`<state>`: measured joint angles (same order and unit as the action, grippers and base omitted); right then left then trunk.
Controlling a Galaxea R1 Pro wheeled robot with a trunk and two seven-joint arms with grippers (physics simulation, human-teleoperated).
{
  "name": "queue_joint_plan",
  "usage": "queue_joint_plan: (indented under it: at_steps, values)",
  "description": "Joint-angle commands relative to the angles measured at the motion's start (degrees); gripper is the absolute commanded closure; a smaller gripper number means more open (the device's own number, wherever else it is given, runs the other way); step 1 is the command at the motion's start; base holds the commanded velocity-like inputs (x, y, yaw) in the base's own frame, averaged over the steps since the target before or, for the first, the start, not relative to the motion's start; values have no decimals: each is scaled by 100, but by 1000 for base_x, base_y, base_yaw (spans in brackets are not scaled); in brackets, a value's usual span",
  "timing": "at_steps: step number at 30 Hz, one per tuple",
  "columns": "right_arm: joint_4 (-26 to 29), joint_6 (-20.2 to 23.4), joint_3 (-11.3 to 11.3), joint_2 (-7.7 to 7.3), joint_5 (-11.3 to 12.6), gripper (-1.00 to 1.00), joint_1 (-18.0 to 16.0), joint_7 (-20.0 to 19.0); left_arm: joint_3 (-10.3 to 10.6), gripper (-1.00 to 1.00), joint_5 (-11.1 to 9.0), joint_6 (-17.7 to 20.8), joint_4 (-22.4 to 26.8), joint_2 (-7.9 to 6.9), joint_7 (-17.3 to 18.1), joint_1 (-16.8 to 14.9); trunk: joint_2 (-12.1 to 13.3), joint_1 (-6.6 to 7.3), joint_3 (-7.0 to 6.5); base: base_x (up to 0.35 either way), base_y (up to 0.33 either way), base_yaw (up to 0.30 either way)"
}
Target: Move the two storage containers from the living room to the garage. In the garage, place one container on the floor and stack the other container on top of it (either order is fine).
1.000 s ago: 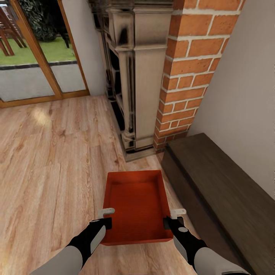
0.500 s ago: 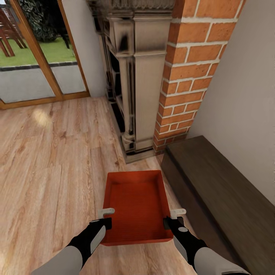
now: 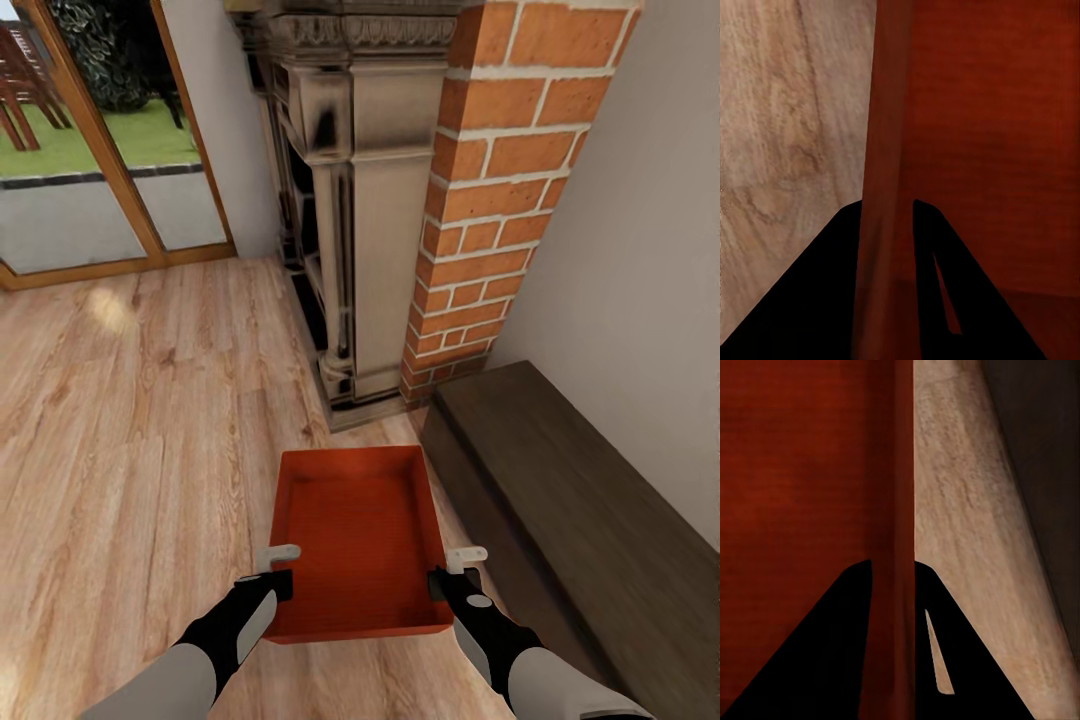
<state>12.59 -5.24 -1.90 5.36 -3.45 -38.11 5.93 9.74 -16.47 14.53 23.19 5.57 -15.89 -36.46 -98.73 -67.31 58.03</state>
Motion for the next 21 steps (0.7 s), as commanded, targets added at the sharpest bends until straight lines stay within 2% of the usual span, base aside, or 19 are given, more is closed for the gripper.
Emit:
queue_joint_plan:
  at_steps: [1, 21]
  values:
    - [1, -23, 76, -23, -55, 100, -4, 48, 17, 100, 47, 50, 10, -35, -275, -1, 40, 23, -15, 0, 0, 0]
    - [6, -44, 76, -21, -51, 100, -4, 48, 15, 100, 47, 50, 10, -32, -274, -1, 842, 462, -374, 0, 0, 0]
